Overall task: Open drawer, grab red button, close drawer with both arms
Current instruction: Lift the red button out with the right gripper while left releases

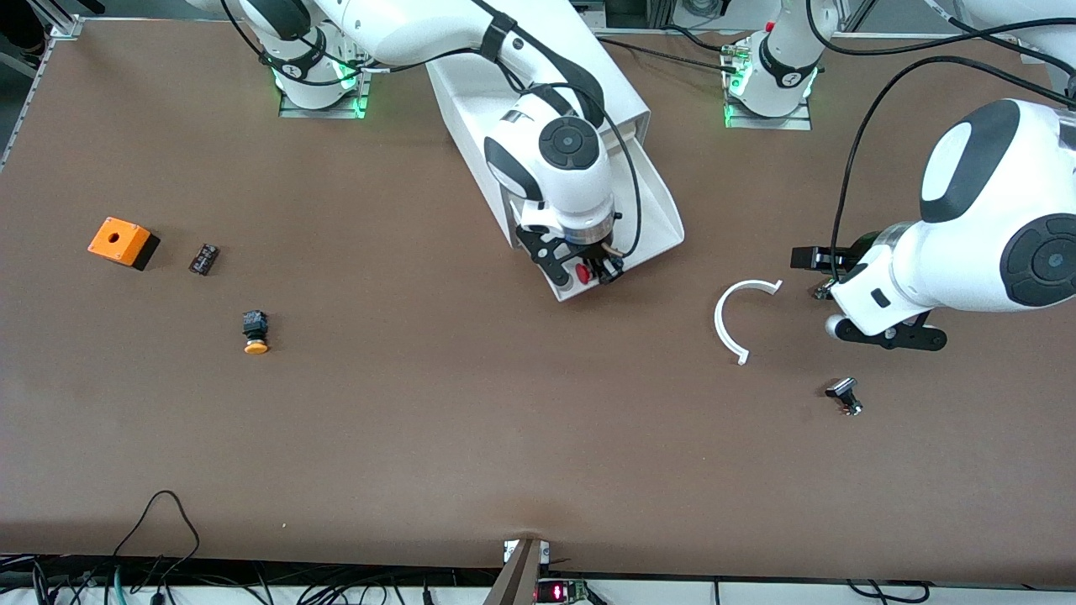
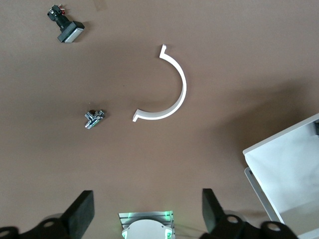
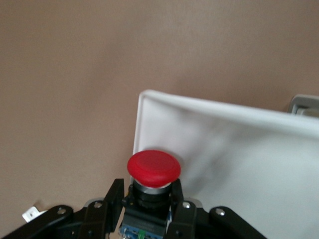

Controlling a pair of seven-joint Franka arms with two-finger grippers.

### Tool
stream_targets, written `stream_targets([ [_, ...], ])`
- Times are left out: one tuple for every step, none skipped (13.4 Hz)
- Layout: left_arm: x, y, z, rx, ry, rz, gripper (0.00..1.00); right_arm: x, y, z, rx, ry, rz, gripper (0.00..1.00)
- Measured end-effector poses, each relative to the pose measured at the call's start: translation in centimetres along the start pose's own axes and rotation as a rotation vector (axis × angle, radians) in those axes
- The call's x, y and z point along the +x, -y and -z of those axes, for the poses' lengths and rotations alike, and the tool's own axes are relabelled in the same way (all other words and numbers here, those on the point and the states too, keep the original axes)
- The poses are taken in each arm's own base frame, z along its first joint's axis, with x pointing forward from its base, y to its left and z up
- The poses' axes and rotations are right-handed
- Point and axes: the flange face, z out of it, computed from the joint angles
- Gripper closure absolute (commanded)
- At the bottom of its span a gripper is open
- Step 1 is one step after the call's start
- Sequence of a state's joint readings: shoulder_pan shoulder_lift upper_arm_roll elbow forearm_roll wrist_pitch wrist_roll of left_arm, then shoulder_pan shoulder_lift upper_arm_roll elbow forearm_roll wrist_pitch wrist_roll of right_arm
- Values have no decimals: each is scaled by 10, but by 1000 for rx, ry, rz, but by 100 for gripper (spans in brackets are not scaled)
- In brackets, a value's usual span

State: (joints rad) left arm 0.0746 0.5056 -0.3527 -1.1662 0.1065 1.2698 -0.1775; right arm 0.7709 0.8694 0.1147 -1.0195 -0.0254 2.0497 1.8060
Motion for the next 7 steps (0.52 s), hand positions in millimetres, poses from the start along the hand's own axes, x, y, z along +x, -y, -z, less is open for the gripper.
stream_targets([
  [4,-3,-2,-3,-14,13,8,14,6,14,0,6,1,100],
  [10,-7,-5,-8,-34,37,8,28,12,29,1,21,-1,100],
  [16,-10,-10,-13,-51,72,9,43,16,44,1,40,-6,100],
  [21,-14,-16,-18,-63,122,10,59,20,59,5,60,-6,100],
  [24,-20,-23,-23,-71,172,15,74,23,71,8,75,5,100],
  [27,-31,-28,-30,-82,216,20,88,23,82,1,78,40,100],
  [30,-45,-34,-40,-100,248,20,102,21,92,-21,77,102,100],
])
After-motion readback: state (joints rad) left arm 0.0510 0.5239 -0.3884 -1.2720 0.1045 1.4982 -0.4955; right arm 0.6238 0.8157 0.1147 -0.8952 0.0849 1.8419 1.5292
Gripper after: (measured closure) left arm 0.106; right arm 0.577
